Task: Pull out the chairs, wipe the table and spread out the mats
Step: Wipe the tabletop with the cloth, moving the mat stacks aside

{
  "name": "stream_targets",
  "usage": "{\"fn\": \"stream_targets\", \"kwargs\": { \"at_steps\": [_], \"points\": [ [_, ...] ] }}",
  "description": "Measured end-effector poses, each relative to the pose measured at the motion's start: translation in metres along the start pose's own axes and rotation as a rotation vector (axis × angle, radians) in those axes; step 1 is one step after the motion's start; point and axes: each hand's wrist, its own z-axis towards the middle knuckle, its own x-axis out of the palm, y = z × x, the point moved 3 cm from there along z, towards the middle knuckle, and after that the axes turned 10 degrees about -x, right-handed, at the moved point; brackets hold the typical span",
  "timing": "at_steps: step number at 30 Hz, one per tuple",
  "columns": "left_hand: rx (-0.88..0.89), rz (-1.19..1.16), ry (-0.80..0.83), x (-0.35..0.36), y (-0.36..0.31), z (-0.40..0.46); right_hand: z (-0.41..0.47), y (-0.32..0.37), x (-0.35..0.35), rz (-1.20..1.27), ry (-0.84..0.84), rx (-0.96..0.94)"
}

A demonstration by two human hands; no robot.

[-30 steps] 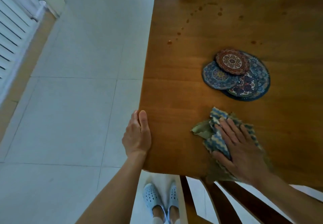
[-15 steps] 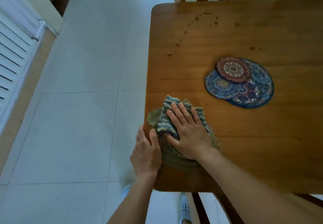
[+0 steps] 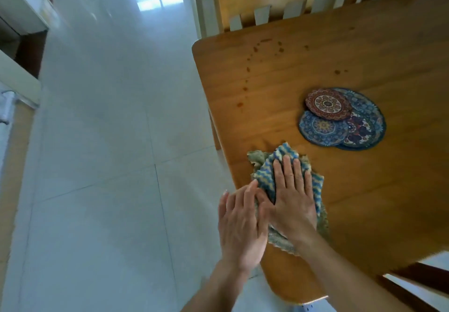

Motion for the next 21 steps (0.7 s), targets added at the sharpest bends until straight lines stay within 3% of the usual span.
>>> {"fn": "stream_targets", "kwargs": {
  "at_steps": [3, 6, 9, 12, 14, 17, 19, 21],
  "points": [
    [0.103, -0.244, 0.156, -0.015, -0.015, 0.03, 0.01, 0.019, 0.009, 0.018, -0.027, 0.077],
    [0.028, -0.431, 0.264, -0.011, -0.028, 0.056, 0.035, 0.029, 0.009, 0.142, -0.169, 0.102],
    [-0.198, -0.642, 0.356, -0.004, -0.03, 0.083, 0.062, 0.026, -0.002, 0.535, -0.16, 0.05],
    [-0.233, -0.725, 0.411, 0.007, -0.036, 0.104, 0.08, 0.011, -0.031, 1.138, -0.081, 0.126],
    [-0.172, -0.571, 0.393, 0.016, -0.039, 0.111, 0.09, -0.008, -0.05, 1.32, -0.25, 0.3],
    [0.086, -0.003, 0.35, 0.031, -0.032, 0.119, 0.118, -0.036, -0.075, 0.833, -0.513, 0.392],
    [0.205, 0.296, 0.26, 0.03, -0.015, 0.138, 0.143, -0.052, -0.08, 0.619, -0.507, 0.369],
    [0.221, 0.436, 0.165, 0.025, 0.004, 0.167, 0.169, -0.065, -0.072, 0.462, -0.388, 0.32]
  ]
}}
